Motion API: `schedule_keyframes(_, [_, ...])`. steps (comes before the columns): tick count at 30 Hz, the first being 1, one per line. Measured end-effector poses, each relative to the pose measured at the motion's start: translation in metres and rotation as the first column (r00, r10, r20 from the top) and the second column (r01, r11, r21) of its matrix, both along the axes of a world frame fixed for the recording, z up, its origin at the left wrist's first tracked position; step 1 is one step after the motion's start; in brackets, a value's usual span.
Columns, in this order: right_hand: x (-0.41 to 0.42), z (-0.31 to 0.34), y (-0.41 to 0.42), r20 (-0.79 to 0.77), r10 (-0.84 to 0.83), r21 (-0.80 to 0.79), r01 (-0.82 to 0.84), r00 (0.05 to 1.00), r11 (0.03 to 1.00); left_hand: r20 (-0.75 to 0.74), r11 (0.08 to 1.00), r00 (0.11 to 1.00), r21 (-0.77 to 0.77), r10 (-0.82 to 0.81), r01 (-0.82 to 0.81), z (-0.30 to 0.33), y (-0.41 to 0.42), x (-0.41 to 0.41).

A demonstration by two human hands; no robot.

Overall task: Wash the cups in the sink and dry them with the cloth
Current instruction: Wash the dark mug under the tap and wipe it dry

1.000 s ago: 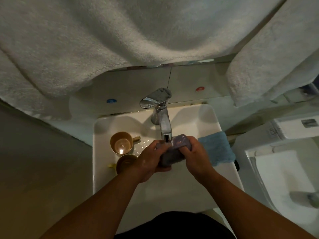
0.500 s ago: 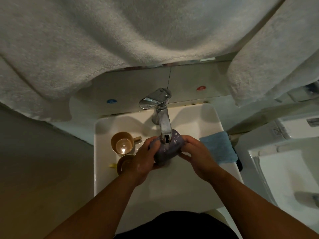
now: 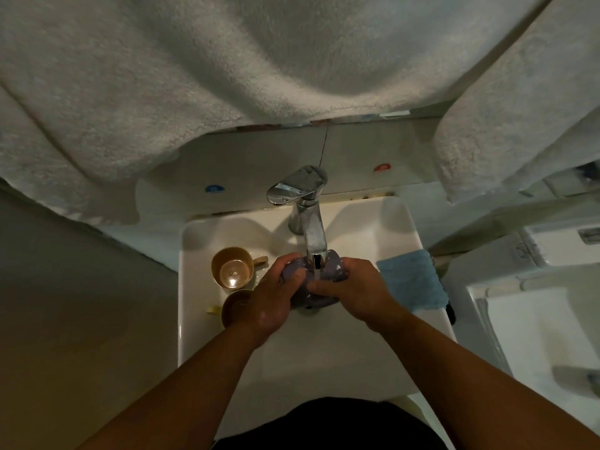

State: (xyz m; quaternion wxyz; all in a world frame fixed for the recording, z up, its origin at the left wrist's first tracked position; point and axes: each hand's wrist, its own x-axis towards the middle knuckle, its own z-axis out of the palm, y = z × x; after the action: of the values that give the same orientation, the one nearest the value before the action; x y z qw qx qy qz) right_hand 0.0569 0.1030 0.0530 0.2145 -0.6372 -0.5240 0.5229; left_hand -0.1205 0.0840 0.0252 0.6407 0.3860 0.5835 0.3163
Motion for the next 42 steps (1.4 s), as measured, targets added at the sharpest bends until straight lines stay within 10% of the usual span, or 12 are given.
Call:
schedule_keyframes(20, [-0.008,0.010,0.000,-0.056,0.068,-0.056,-0.071,0.996,0.996,-0.084,0.997,0.995,0.050,-0.062,0.066,0.009,-0.003,-0.003])
schedule_keyframes(24, [-0.011,0.010,-0.001,-0.096,-0.195,-0.127,0.182,0.976,0.975,-0.101,0.995,0.992,0.062,-0.075,0.081,0.008,-0.006,-0.004])
schedule_keyframes(29, [0.001,0.006,-0.005,-0.281,0.095,-0.155,-0.143,0.955,0.978,-0.164,0.996,0.985,0.068,-0.048,0.060,0.003,-0.010,-0.015])
schedule_keyframes(42, [-0.001,0.013,-0.005,-0.368,0.039,-0.217,-0.127,0.929,0.968,-0.167,0.991,0.985,0.110,-0.052,0.071,0.008,-0.006,-0.024])
